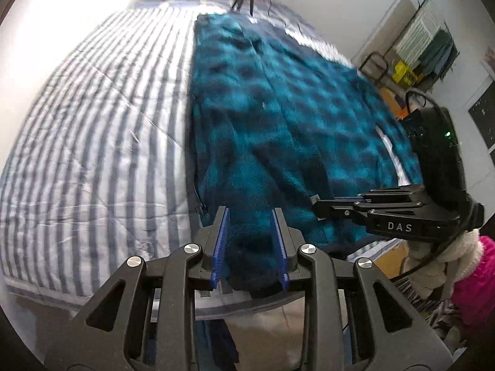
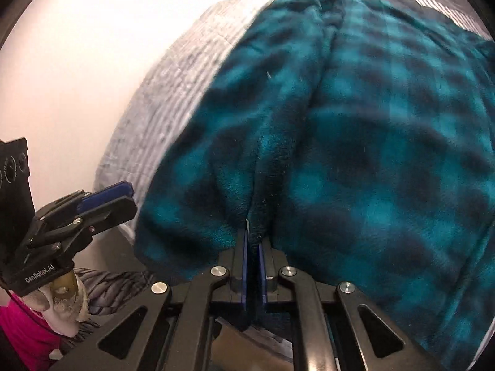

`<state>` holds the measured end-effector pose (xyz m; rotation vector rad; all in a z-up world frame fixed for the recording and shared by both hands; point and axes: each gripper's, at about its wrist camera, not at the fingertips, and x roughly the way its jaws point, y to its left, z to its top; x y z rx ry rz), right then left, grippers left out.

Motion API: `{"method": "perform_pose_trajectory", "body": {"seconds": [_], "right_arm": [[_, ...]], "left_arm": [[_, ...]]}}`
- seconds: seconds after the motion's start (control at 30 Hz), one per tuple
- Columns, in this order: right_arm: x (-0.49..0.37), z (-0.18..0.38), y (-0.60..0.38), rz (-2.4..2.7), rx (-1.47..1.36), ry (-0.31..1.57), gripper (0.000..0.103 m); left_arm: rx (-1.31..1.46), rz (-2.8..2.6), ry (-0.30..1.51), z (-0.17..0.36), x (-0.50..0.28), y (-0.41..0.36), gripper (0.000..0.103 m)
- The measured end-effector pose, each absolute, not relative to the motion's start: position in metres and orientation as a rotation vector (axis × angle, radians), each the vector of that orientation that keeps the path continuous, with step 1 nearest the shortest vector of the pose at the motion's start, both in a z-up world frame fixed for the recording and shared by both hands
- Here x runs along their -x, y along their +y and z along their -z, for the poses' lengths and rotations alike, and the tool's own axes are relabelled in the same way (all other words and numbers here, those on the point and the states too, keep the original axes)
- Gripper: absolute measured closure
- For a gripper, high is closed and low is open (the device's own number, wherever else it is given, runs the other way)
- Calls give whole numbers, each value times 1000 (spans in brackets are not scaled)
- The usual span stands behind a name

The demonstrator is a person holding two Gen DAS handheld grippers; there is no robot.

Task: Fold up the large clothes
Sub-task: 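Open the left tool, then open the right tool and withdraw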

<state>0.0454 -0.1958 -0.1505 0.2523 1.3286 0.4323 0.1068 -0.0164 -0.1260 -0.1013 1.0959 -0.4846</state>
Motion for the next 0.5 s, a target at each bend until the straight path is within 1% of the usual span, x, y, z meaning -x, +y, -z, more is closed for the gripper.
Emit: {"method": "perform_pose_trajectory", "body": {"seconds": [0.13,0.2,0.3,0.37,0.5], "right_arm": [[-46,160,-194,-435,-238,1299,100],[-40,159,-196,-442,-231,1291,100],[-38,158,-197,-445,-265,1280,94],[-34,149,-197,-444,-285,1249,82],[-13,127,-210,-420,-247,1191,78]], "left_arm": [[8,463,1173,163,-105,-33,76],[-41,457,1148,175,-98,-36,76],[-96,456,1126,171,-93,-40,76],[-93,445,1119,166,-91,-40,76],[-71,480,1051,146,-78,-44,76]]}}
